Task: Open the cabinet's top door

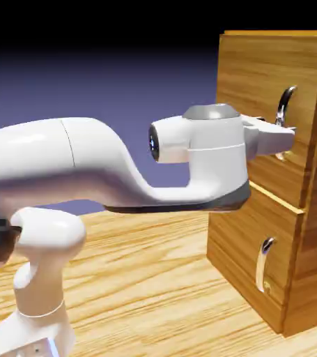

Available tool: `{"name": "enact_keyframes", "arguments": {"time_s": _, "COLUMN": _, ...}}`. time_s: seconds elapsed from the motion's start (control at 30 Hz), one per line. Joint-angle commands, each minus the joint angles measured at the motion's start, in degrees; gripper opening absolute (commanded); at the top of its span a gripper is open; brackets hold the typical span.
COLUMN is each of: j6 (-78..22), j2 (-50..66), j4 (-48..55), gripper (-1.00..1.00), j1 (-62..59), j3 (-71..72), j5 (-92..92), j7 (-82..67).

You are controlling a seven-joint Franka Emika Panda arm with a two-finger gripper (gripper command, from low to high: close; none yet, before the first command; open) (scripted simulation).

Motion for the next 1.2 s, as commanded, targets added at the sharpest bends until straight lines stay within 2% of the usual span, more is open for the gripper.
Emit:
{"name": "enact_keyframes", "arguments": {"time_s": 0.0, "j6": 0.0, "j2": 0.0, "j4": 0.0, "gripper": -1.0, "j1": 0.0, "j3": 0.0, "j5": 0.0, "j7": 0.0}}
{"name": "enact_keyframes", "arguments": {"time_s": 0.37, "j6": -13.3, "j2": -0.7, "j4": -18.4, "gripper": -1.0, "j1": -22.8, "j3": 17.7, "j5": 10.8, "j7": 0.3}}
{"name": "enact_keyframes", "arguments": {"time_s": 0.67, "j6": -25.0, "j2": -6.7, "j4": -32.2, "gripper": -1.0, "j1": -39.3, "j3": 36.1, "j5": 28.1, "j7": -4.1}}
{"name": "enact_keyframes", "arguments": {"time_s": 0.9, "j6": -35.2, "j2": -13.1, "j4": -39.7, "gripper": -1.0, "j1": -45.4, "j3": 50.7, "j5": 44.8, "j7": -8.6}}
{"name": "enact_keyframes", "arguments": {"time_s": 1.17, "j6": -48.8, "j2": -17.3, "j4": -43.0, "gripper": -1.0, "j1": -46.1, "j3": 67.3, "j5": 63.4, "j7": -11.8}}
